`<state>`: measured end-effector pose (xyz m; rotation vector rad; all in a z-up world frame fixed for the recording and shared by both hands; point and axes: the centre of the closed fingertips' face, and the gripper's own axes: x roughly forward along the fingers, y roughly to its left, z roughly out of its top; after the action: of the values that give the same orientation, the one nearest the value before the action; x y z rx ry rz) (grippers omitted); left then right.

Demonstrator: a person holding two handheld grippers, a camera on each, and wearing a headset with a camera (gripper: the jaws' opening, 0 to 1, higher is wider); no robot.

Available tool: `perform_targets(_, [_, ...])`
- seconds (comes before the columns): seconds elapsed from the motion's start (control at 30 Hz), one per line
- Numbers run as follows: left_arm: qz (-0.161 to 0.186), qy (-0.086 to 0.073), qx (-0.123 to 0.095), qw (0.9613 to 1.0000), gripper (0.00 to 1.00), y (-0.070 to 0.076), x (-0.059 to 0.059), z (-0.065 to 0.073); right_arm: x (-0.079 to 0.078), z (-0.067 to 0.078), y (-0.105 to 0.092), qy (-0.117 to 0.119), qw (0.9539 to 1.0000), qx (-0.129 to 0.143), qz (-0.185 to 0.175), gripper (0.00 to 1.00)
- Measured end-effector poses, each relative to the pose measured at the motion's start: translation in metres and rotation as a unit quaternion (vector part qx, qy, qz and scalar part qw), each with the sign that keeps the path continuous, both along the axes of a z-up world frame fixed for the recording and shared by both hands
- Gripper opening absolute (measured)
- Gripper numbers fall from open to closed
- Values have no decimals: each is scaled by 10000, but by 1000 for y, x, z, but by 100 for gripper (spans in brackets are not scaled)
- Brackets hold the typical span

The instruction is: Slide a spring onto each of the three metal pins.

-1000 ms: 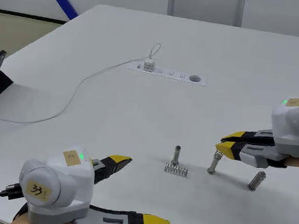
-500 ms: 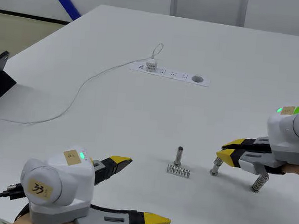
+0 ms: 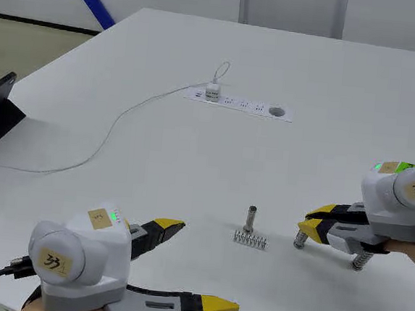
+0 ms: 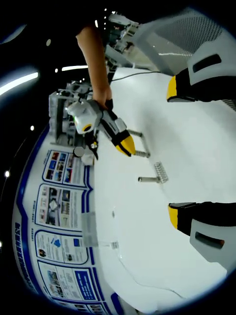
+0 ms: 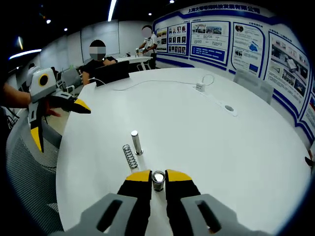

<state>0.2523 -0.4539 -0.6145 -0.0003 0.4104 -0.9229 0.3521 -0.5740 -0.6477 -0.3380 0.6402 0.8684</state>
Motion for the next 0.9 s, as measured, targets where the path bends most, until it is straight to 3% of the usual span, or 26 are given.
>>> perform_targets(0.57, [18, 23, -29, 10000, 86, 0, 1, 0, 2, -5, -1, -67, 9999, 19, -76, 12])
perform_targets(0.67, [26, 26, -58, 10000, 85, 0, 1, 1, 0, -3, -1, -71, 9999, 57, -65, 18])
perform_targets(0.9, [14, 4, -56, 10000, 85, 0, 1, 2, -4, 9, 0, -271, 9996, 25, -8, 19])
